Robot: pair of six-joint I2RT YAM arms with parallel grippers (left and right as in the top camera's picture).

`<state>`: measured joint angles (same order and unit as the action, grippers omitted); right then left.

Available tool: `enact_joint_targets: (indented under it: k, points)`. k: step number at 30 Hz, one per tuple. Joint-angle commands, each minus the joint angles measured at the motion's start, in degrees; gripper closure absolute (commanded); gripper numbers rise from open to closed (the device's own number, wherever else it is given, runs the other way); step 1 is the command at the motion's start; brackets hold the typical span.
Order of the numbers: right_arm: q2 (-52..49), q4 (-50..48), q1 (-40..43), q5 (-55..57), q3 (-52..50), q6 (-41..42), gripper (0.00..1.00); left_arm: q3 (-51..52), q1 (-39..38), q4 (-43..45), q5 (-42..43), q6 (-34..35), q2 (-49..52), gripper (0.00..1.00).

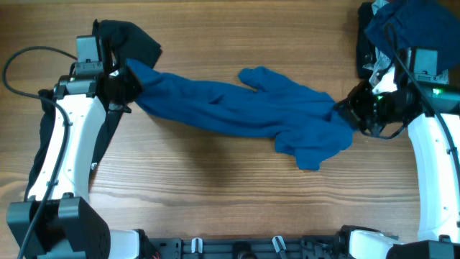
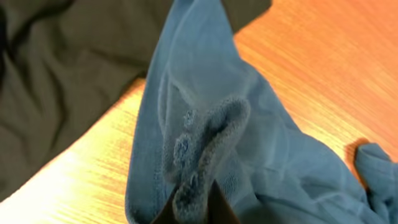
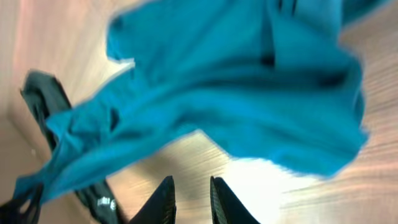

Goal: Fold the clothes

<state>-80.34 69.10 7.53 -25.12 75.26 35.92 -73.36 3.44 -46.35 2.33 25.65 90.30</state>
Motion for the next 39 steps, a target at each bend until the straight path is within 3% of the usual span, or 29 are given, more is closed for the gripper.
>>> enact_joint_targets:
  k: [1,4,8,11,13,17,19,20,27,33,37,39]
  points:
    - [0.9,4.6,-4.8,-3.1,-3.4,0.5,0.80,0.0,0.2,-0.3,-2.4,1.9,-0.3,0.96]
    - [0.9,4.8,-7.2,4.3,-9.7,-0.6,0.77,0.0,0.2,0.3,-2.5,1.9,-0.3,0.96]
    - [3.5,8.9,-7.2,11.7,-10.9,-4.0,0.70,0.0,0.2,1.0,-3.5,1.9,-0.3,0.96]
    - [8.3,10.6,-7.3,14.8,-13.6,-2.9,0.52,0.0,0.2,1.3,-3.5,3.1,-0.3,0.96]
    - [11.2,6.8,-8.0,12.4,-19.9,-2.5,0.41,0.0,0.2,2.0,-3.5,3.4,-0.3,0.96]
    - [13.1,-6.5,-11.6,2.3,-34.6,1.0,0.36,0.0,0.2,1.9,-3.5,3.6,-0.3,0.96]
    - [12.9,-15.1,-13.0,3.1,-40.2,3.5,0.23,0.0,0.2,1.9,-3.5,3.6,-0.3,0.96]
    - [12.9,-17.7,-13.0,4.5,-41.0,4.5,0.23,0.0,0.2,1.9,-3.5,3.6,-0.3,0.96]
    - [11.5,-27.6,-13.0,11.6,-41.3,4.5,0.23,0.0,0.2,1.9,-3.5,3.6,-0.3,0.96]
    - [4.1,-33.6,-13.0,9.9,-42.4,4.7,0.25,0.0,0.2,1.9,-3.5,3.6,-0.3,0.96]
    - [2.2,-37.2,-15.3,9.7,-42.4,7.2,0.55,0.0,0.2,2.0,-3.5,3.6,-0.3,0.96]
    - [2.2,-38.5,-15.8,9.9,-42.4,10.6,0.77,0.0,0.2,1.9,-3.5,3.6,-0.3,0.96]
